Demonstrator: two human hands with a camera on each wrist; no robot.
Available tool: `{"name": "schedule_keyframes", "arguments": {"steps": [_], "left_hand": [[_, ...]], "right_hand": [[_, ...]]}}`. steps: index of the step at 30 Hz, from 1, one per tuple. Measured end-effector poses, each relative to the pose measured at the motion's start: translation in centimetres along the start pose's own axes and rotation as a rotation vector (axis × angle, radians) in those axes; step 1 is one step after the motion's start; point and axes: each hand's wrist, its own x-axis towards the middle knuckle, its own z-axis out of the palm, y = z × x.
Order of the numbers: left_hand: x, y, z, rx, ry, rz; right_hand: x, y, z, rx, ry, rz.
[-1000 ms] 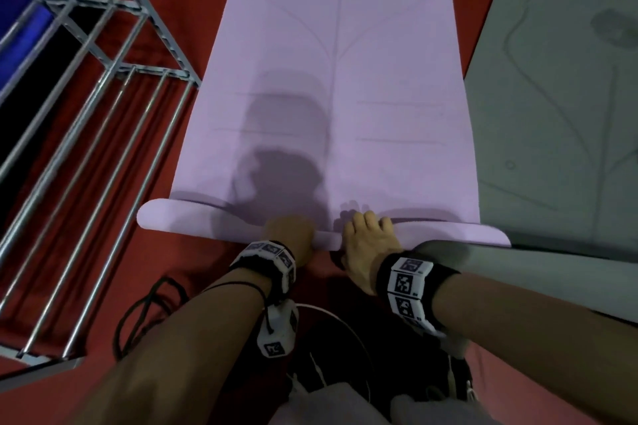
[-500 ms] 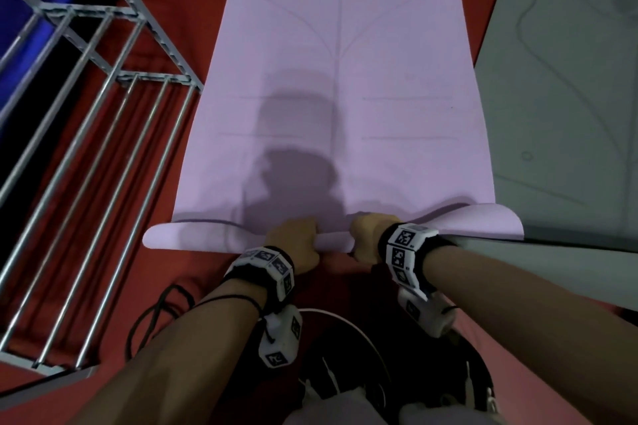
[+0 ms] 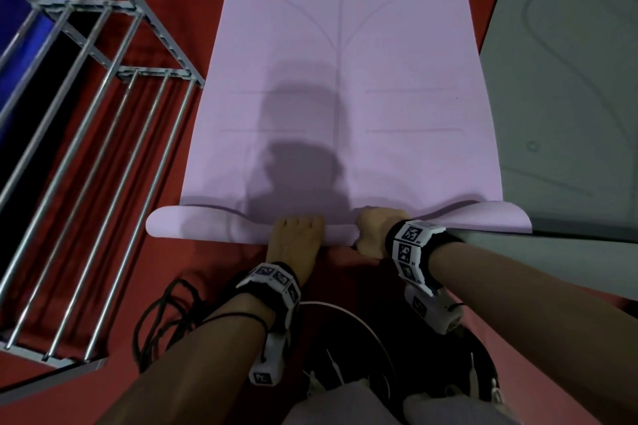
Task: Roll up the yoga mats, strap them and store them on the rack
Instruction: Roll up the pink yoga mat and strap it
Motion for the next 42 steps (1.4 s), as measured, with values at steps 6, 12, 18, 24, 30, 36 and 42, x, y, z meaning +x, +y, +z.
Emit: {"name": "schedule_keyframes", "arguments": {"steps": [6, 12, 18, 24, 30, 36, 42], "left_hand": [[1.1, -0.6, -0.5, -0.015, -0.195, -0.017], [2.0, -1.2, -0.2, 0.002, -0.259, -0.012], [2.0, -0.9, -0.2, -0.017, -0.248, -0.022], [0.9, -0.6, 0.5, -0.098, 0.038, -0.04], [-0.7, 0.4, 2.1, -0.013, 0.171, -0.075], [0.3, 0.3, 2.6, 0.036, 0.093, -0.001], [1.5, -1.1, 0.3, -0.015, -0.123, 0.002]], "right_hand": [[-0.6, 0.6, 1.4, -0.032, 0.06, -0.082], [-1.8, -0.7, 3.1, -0.358, 0.502, -0.114], [-1.0, -0.3, 3.4, -0.253, 0.362, -0.113], [-0.2, 0.5, 1.1, -0.092, 0.091, -0.125], [0.7, 1.2, 0.5, 0.051, -0.001, -0.088], [0.0, 0.9, 1.3, -0.076, 0.068, -0.112], [-1.3, 0.5, 1.7, -0.285, 0.371, -0.113]]}}
